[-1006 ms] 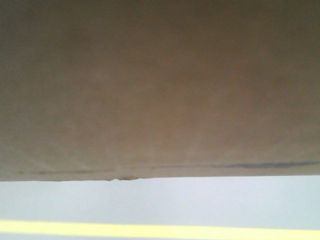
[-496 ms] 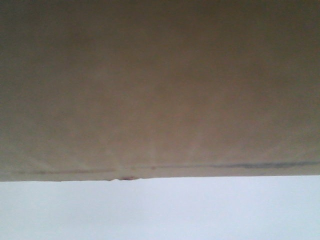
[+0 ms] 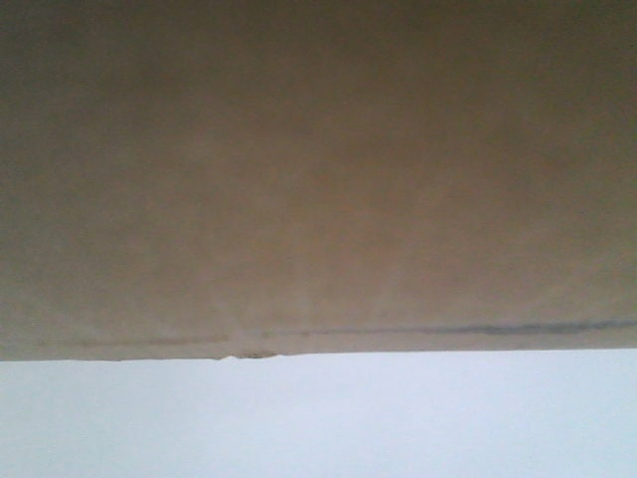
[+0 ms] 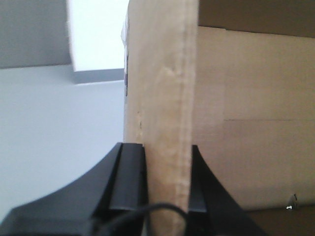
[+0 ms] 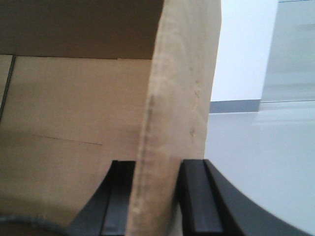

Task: Grab box from left shelf to table start
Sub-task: 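Carry the box with both grippers as the base drives to the table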

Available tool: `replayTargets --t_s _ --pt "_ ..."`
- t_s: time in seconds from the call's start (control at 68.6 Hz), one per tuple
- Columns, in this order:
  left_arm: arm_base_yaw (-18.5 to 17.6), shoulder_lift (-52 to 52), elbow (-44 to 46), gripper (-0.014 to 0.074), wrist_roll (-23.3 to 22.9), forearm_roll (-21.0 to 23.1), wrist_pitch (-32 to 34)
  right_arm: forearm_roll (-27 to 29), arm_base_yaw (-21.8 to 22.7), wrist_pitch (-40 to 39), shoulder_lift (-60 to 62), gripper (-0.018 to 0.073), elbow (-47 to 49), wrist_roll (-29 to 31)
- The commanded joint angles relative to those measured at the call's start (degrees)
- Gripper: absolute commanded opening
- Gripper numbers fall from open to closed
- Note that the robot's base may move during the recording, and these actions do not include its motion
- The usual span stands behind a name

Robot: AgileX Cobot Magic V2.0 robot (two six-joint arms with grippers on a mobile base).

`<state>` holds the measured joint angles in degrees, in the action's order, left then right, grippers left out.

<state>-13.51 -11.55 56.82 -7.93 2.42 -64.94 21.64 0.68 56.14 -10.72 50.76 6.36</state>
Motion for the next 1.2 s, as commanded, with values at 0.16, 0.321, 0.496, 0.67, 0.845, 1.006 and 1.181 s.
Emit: replayTargets --t_s 0.16,0.321,0.496,0.67,0.845,1.006,1.181 --pt "-0.44 -0.80 2.12 -0.0099 -1.41 3.25 8.15 -2.67 0.18 -7.10 -1.20 0.0057 1.64 0.71" --pt "-0.44 -0.80 2.12 -0.0099 -1.41 3.25 8.15 -2.67 0.18 -7.10 -1.20 0.0057 1.64 0.71" --pt "-0.44 -0.80 2.12 -0.0099 -1.41 3.29 8.15 -2.67 0.18 -7.10 -1.20 0.0057 1.64 0.71" --pt "-0.44 -0.80 2.12 -0.0099 -1.41 3.29 8.15 -2.67 0.18 -7.21 -1.20 0.0057 1.64 0.71" --pt "-0.44 -0.80 2.12 -0.0099 -1.41 3.29 8.15 -2.67 0.18 -7.15 -1.20 0.0057 1.64 0.71" --pt "-0.44 -0.80 2.12 -0.0099 -1.41 3.29 8.15 -2.67 0.18 -7.14 -1.20 0.0057 1.64 0.71" --pt "-0.44 -0.80 2.12 -0.0099 -1.41 3.29 8.15 -2.67 0.18 -7.14 -1.20 0.0057 1.64 0.71"
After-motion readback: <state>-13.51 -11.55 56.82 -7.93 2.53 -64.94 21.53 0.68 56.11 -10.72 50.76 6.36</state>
